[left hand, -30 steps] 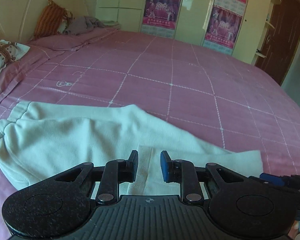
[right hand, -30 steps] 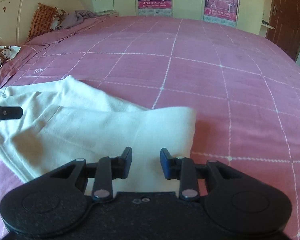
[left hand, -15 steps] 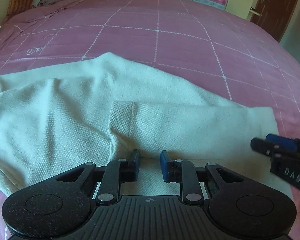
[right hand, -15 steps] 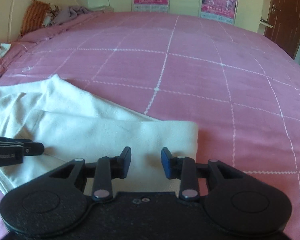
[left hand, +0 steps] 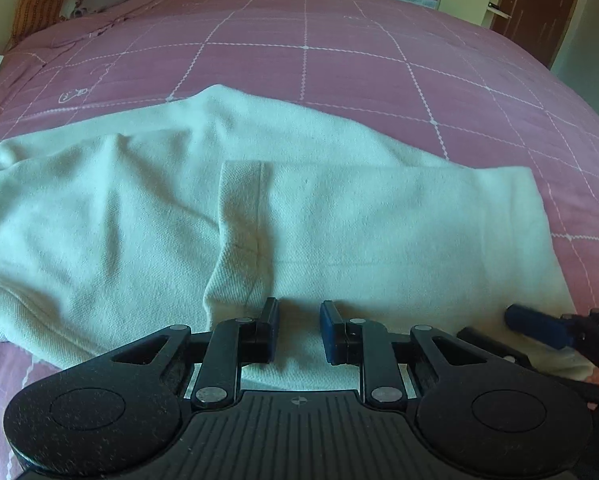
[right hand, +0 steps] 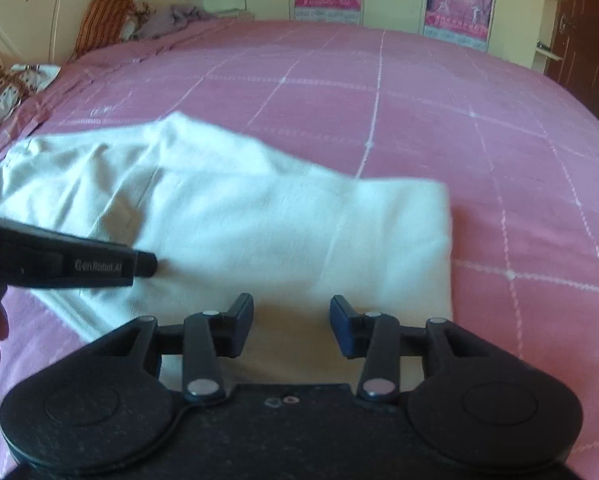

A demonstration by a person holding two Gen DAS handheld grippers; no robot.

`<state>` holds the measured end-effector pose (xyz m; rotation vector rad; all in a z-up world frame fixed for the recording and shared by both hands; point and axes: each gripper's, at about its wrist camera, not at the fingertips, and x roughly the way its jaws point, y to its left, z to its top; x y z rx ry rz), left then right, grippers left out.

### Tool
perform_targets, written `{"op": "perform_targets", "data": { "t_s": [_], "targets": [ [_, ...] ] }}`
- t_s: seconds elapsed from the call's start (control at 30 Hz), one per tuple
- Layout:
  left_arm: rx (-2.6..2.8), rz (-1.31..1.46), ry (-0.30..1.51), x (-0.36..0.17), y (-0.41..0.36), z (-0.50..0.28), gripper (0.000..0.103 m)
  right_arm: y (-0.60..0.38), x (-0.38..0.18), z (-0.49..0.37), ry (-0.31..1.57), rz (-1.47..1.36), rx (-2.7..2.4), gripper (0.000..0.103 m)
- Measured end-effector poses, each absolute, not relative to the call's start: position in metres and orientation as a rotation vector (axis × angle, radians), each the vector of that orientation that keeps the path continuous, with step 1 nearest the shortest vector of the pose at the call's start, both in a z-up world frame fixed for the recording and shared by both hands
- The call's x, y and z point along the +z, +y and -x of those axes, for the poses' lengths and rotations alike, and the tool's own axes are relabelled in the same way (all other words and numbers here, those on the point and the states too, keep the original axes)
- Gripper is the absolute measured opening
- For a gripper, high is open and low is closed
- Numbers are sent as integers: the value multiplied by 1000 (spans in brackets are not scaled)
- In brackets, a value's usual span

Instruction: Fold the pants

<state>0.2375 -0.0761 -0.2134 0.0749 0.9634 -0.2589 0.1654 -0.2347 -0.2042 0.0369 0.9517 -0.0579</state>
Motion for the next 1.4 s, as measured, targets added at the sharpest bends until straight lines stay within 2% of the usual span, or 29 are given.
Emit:
{"op": "perform_targets", "data": {
  "t_s": [0.63, 0.8, 1.07, 1.13, 1.17, 1.2, 1.4],
  "targets": [
    [-213, -20, 941, -177, -21, -208, 23, -197, -173, -141, 890, -171, -59, 43],
    [-155, 135, 951, -170, 34, -216, 23, -177, -168, -149, 880, -142, -21, 46],
    [50, 461, 993, -188, 153, -237, 24, -165, -179, -163, 906, -131, -6, 47],
    [110, 559, 977, -197, 182, -239, 37, -163, -184, -165, 916, -132, -2, 47],
    [135, 600, 967, -202, 193, -240, 56, -163, -186, -166, 921, -134, -2, 47],
    [157, 641, 955, -206, 204, -240, 71, -163, -188, -167, 925, -136, -3, 47],
    [146, 846, 916, -232, 238, -250, 72, -161, -196, -173, 943, -133, -1, 48]
  ]
}}
